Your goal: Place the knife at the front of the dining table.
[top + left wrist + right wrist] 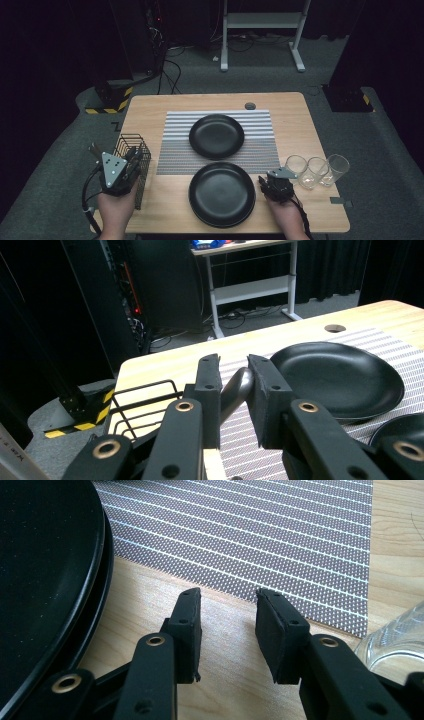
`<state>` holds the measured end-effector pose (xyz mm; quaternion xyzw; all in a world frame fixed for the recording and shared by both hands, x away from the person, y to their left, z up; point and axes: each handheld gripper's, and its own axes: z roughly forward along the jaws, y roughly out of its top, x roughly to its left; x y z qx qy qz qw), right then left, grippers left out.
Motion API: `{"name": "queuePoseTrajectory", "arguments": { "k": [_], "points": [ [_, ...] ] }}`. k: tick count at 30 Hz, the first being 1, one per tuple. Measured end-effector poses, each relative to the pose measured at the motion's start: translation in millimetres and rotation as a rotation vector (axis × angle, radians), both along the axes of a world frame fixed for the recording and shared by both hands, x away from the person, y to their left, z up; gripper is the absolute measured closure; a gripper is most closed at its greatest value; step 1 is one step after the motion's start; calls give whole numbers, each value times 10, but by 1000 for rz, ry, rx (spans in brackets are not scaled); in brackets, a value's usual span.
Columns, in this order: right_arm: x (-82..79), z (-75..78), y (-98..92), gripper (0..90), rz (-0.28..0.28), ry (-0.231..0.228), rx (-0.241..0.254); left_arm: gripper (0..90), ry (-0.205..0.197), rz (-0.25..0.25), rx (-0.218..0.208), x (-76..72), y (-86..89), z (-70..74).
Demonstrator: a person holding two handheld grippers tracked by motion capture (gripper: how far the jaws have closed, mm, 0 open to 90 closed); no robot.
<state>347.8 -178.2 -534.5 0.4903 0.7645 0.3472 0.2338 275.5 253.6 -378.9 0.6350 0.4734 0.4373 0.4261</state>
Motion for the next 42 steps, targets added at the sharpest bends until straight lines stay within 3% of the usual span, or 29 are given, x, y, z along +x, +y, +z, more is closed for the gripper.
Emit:
{"name": "queuePoseTrajectory", "arguments": {
  "k": [18, 25, 32, 37, 42],
  "points": [
    [0, 0, 0, 626, 2, 0, 0, 811, -56, 48, -15, -38, 163, 116],
    [0, 0, 0, 626, 2, 0, 0, 826, -72, 60, -48, -58, 246, 156],
    [0, 0, 0, 626, 2, 0, 0, 830, -76, 52, -121, -78, 336, 150],
    [0, 0, 0, 626, 2, 0, -1, 825, -91, 48, -133, -91, 369, 119],
    [0, 0, 1, 626, 2, 0, -1, 813, -81, 39, -133, -71, 380, 68]
  ]
}}
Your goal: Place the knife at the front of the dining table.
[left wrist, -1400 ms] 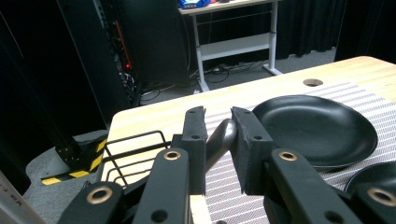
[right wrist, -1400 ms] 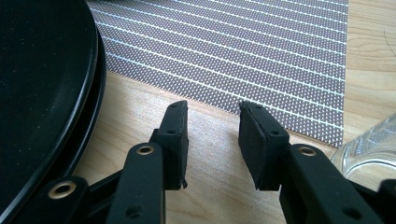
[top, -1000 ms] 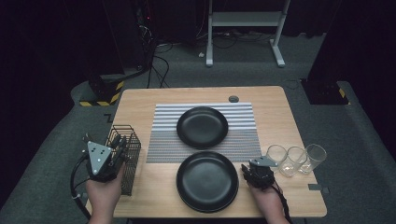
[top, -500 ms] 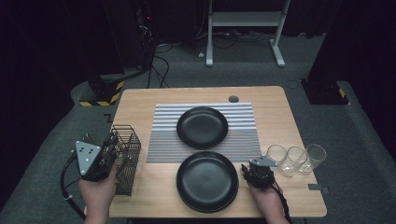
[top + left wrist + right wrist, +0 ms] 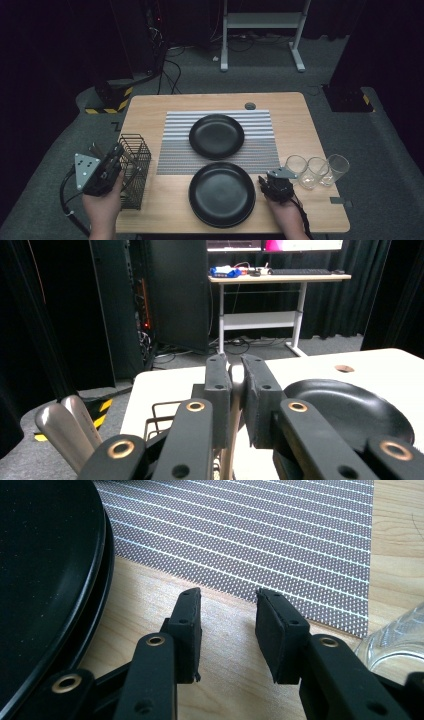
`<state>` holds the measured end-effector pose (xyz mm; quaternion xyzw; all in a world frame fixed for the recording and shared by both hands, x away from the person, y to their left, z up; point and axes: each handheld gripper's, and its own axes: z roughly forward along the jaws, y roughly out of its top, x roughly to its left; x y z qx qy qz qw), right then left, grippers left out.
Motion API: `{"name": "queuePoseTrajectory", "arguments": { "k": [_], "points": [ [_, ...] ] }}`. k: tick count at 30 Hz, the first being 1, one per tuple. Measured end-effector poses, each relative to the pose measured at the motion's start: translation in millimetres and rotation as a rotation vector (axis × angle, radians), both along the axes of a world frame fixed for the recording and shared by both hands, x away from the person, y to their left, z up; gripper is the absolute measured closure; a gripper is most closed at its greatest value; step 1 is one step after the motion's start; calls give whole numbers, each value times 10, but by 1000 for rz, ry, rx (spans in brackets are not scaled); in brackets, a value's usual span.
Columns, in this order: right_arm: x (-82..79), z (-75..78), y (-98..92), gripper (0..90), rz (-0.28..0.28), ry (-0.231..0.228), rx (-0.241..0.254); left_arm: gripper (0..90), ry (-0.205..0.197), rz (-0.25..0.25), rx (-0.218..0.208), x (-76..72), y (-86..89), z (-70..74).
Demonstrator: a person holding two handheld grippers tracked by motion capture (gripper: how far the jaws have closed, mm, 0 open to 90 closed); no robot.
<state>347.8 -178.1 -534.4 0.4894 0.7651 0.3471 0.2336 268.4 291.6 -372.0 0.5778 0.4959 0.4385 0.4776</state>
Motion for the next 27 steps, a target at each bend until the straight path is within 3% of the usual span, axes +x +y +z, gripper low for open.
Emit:
{"name": "queuePoseTrajectory", "arguments": {
  "k": [27],
  "points": [
    [-1, 0, 0, 626, 1, 0, 0, 805, 91, -16, 40, 107, -37, -134]
  ]
}}
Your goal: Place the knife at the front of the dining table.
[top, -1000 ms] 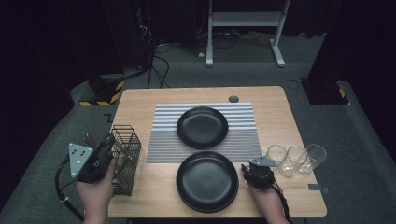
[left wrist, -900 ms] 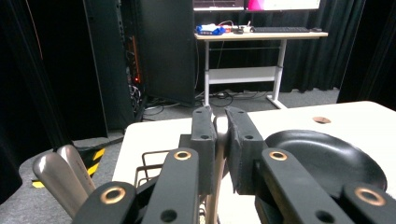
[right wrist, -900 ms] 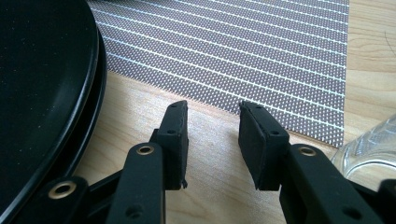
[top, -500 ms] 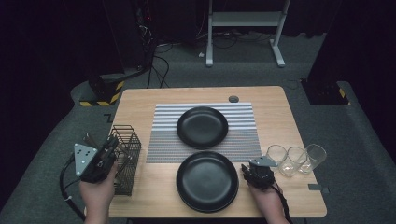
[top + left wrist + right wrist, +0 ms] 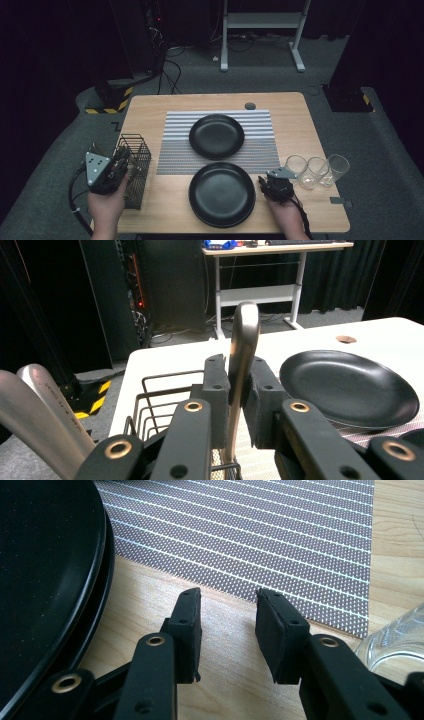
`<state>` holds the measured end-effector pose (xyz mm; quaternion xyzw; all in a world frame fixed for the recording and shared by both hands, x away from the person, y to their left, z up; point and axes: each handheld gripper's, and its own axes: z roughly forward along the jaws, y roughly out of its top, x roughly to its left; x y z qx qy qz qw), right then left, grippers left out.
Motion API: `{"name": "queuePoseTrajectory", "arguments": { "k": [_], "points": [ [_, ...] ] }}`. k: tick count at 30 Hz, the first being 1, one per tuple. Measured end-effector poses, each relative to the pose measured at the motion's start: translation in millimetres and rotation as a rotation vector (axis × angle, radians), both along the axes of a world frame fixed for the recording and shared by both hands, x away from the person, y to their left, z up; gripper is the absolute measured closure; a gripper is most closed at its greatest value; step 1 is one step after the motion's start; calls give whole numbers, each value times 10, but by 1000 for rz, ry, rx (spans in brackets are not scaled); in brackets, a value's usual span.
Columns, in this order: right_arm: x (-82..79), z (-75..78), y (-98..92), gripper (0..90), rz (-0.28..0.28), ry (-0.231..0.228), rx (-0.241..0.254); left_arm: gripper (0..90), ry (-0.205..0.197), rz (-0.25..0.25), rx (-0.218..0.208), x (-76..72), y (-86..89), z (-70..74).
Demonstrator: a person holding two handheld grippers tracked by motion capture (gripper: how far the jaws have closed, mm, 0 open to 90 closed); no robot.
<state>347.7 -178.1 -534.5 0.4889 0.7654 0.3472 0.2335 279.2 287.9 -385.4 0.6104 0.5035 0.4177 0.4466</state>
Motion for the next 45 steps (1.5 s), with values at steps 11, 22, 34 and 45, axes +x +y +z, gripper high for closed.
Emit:
{"name": "queuePoseTrajectory", "arguments": {
  "k": [11, 22, 34, 45],
  "points": [
    [0, 0, 0, 626, 1, 0, 0, 820, 1, 2, -6, 1, 7, -3],
    [0, 0, 0, 626, 1, 0, 0, 826, -6, 7, -10, -9, 24, 4],
    [-1, 0, 2, 627, 2, 0, -1, 827, -39, 15, -30, -68, 89, 54],
    [1, 0, 1, 623, 1, 1, 1, 827, -80, 11, -26, -83, 85, 191]
  ]
}}
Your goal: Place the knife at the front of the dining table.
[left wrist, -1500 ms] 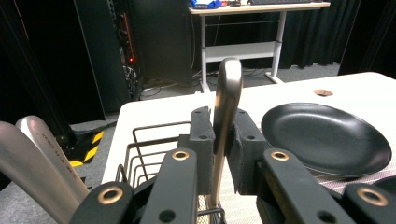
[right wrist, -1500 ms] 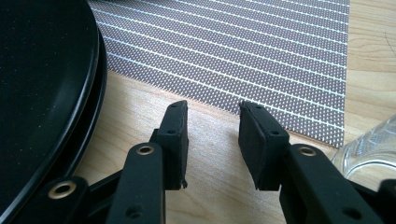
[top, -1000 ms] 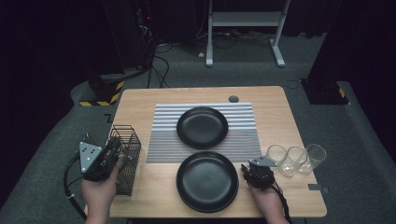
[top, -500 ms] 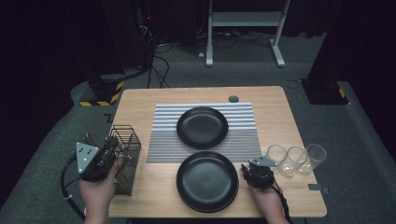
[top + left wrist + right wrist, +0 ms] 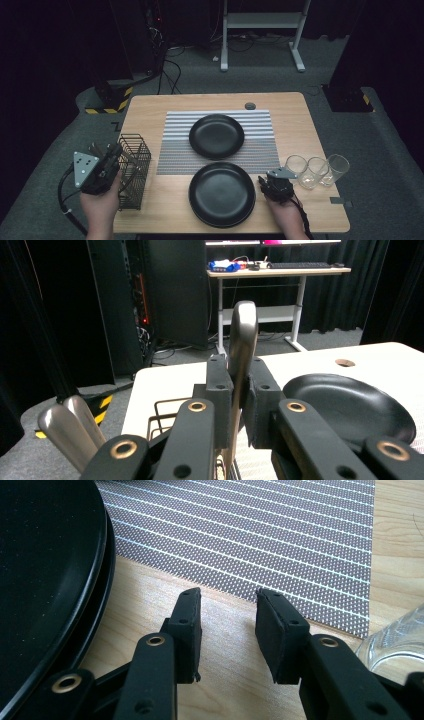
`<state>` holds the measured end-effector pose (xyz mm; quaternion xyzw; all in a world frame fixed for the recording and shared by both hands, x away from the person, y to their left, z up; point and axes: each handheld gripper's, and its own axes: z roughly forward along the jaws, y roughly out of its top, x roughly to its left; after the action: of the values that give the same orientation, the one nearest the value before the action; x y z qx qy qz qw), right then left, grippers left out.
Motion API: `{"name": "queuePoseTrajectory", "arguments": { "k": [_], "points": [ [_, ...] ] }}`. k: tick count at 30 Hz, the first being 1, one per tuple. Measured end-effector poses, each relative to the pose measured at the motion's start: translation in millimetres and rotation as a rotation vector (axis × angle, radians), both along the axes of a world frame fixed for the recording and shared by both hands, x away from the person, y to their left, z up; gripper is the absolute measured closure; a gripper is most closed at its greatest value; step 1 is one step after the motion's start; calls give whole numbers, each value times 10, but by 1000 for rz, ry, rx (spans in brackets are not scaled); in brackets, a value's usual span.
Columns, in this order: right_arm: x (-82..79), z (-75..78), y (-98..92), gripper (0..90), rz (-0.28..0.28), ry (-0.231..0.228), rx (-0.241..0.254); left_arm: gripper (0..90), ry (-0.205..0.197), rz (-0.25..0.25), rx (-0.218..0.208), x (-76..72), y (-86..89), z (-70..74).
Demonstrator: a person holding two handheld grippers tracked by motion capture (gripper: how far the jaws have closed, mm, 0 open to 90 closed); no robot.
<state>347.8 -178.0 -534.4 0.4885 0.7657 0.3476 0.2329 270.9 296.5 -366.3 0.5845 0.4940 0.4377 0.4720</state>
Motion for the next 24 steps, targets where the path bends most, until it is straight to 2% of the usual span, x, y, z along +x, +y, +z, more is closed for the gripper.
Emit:
{"name": "queuePoseTrajectory", "arguments": {
  "k": [5, 12, 17, 24],
  "points": [
    [4, 0, 2, 619, 1, 0, 0, 827, -21, 10, -8, -27, 23, 31],
    [1, 0, 0, 601, 10, 3, 2, 827, -73, 29, -1, -112, 32, 84],
    [1, 0, 1, 598, 12, 3, 0, 828, -91, 36, -18, -136, 62, 97],
    [2, 0, 2, 594, 14, 3, 0, 828, -129, 38, -7, -199, 44, 159]
  ]
}}
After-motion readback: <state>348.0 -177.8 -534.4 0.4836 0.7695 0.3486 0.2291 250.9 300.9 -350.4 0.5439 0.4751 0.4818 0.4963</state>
